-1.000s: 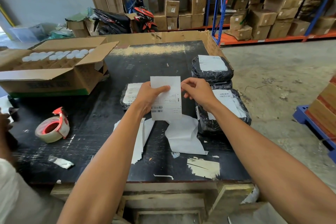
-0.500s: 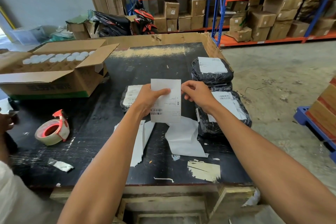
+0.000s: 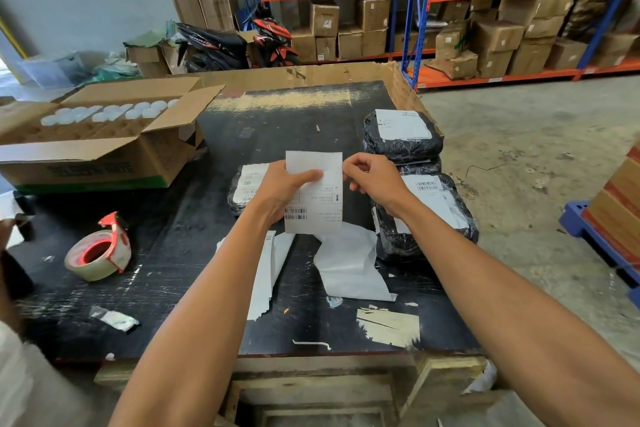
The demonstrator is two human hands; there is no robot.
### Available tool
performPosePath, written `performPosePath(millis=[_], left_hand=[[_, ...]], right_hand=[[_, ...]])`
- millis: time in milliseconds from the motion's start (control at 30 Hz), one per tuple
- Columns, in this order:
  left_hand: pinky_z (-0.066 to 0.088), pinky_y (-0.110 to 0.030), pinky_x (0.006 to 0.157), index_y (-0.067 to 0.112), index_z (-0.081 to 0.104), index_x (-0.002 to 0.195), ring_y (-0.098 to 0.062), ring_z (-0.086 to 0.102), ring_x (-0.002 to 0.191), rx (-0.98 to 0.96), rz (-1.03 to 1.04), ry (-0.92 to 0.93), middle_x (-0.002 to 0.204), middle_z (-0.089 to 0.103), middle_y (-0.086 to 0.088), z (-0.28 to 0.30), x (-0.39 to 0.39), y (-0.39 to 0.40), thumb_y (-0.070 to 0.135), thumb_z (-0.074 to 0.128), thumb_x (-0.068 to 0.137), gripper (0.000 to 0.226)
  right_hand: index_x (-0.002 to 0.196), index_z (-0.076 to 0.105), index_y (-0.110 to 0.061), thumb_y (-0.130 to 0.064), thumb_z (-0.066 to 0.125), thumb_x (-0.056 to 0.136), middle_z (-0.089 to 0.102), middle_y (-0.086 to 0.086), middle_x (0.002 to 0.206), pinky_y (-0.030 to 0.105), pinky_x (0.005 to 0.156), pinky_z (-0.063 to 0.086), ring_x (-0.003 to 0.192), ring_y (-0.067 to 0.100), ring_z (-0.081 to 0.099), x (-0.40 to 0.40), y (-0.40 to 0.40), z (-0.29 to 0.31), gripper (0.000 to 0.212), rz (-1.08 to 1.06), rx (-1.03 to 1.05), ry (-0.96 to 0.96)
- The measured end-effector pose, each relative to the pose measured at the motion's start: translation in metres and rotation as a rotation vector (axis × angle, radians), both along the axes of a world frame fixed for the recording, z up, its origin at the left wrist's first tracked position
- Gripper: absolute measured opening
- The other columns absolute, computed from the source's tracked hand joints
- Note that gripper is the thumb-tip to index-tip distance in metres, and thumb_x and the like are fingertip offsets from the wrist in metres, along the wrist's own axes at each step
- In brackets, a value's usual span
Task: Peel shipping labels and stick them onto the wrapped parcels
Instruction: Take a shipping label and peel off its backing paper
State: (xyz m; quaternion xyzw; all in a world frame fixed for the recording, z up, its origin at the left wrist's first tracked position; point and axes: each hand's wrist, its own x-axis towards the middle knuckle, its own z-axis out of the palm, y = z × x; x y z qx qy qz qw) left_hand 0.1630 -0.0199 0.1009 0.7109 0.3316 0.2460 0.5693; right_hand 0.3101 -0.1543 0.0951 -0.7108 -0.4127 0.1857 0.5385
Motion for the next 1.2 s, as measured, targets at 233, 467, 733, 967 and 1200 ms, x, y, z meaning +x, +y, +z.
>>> performPosePath(millis=[233, 467, 733, 967, 1200], left_hand=[[0.058, -0.049, 0.091, 0.009, 0.071, 0.11, -0.029, 0.074, 0.097, -0.163, -0.09, -0.082, 0.104, 0.078, -0.006, 0.005, -0.004, 0.0, 0.016, 0.08, 0.083, 0.029], [0.059, -0.035, 0.073, 0.007, 0.071, 0.108, -0.023, 0.074, 0.086, -0.329, -0.224, -0.14, 0.101, 0.077, -0.011, 0.006, -0.004, -0.006, 0.007, 0.073, 0.087, 0.02], [0.05, -0.027, 0.078, 0.021, 0.049, 0.131, -0.016, 0.057, 0.093, 0.128, 0.048, -0.018, 0.109, 0.057, -0.004, 0.003, 0.014, -0.014, 0.023, 0.089, 0.075, 0.07], [0.062, -0.047, 0.084, -0.002, 0.069, 0.103, -0.031, 0.073, 0.084, 0.118, -0.079, -0.204, 0.097, 0.073, -0.024, 0.017, 0.023, -0.02, 0.014, 0.07, 0.094, 0.018], [0.062, -0.034, 0.073, -0.005, 0.068, 0.102, -0.027, 0.074, 0.079, 0.041, -0.091, -0.219, 0.097, 0.073, -0.024, 0.019, 0.021, -0.021, 0.009, 0.071, 0.093, 0.017]], right_hand=[[0.089, 0.071, -0.011, -0.011, 0.059, 0.1, 0.066, -0.004, 0.071, 0.02, 0.059, 0.043, 0.06, 0.006, 0.053, 0.004, 0.001, -0.002, 0.016, 0.173, 0.123, 0.359], [0.093, 0.069, -0.008, -0.005, 0.052, 0.103, 0.059, 0.002, 0.075, 0.013, 0.052, 0.041, 0.055, 0.002, 0.05, -0.001, 0.001, 0.0, 0.02, 0.315, 0.215, 0.643], [0.082, 0.066, -0.011, -0.005, 0.054, 0.101, 0.059, -0.003, 0.063, 0.018, 0.056, 0.04, 0.056, 0.005, 0.05, -0.002, 0.006, -0.002, 0.023, 0.165, 0.173, 0.373], [0.081, 0.069, -0.019, -0.015, 0.058, 0.101, 0.062, -0.002, 0.065, 0.023, 0.059, 0.042, 0.062, 0.011, 0.052, -0.002, 0.01, 0.0, 0.023, 0.126, 0.135, 0.136], [0.08, 0.07, -0.018, -0.029, 0.059, 0.092, 0.063, 0.002, 0.066, 0.035, 0.063, 0.04, 0.064, 0.017, 0.051, 0.0, 0.012, -0.003, 0.02, 0.105, 0.093, 0.054]])
